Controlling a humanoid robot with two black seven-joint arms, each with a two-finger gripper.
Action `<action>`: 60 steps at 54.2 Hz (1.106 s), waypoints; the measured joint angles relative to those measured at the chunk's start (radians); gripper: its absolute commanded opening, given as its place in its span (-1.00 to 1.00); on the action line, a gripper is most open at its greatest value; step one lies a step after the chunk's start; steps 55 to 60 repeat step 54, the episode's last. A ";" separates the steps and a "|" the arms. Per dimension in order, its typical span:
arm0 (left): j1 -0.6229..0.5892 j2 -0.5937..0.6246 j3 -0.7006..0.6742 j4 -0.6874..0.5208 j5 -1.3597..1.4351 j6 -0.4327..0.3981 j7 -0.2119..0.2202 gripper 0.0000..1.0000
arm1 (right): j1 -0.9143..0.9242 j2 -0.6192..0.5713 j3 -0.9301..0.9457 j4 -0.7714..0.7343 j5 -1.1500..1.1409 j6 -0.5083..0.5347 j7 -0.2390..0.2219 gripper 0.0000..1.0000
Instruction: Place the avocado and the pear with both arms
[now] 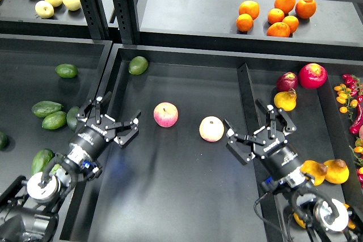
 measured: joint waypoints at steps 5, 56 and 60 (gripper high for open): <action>-0.002 0.000 -0.005 -0.028 0.000 0.000 -0.001 0.99 | 0.027 0.000 0.014 0.016 0.004 -0.048 0.000 1.00; 0.090 0.000 -0.020 -0.182 0.000 0.000 -0.004 0.99 | -0.023 0.000 0.016 0.066 0.020 -0.085 0.000 1.00; 0.090 0.000 -0.020 -0.182 0.000 0.000 -0.004 0.99 | -0.023 0.000 0.016 0.066 0.020 -0.085 0.000 1.00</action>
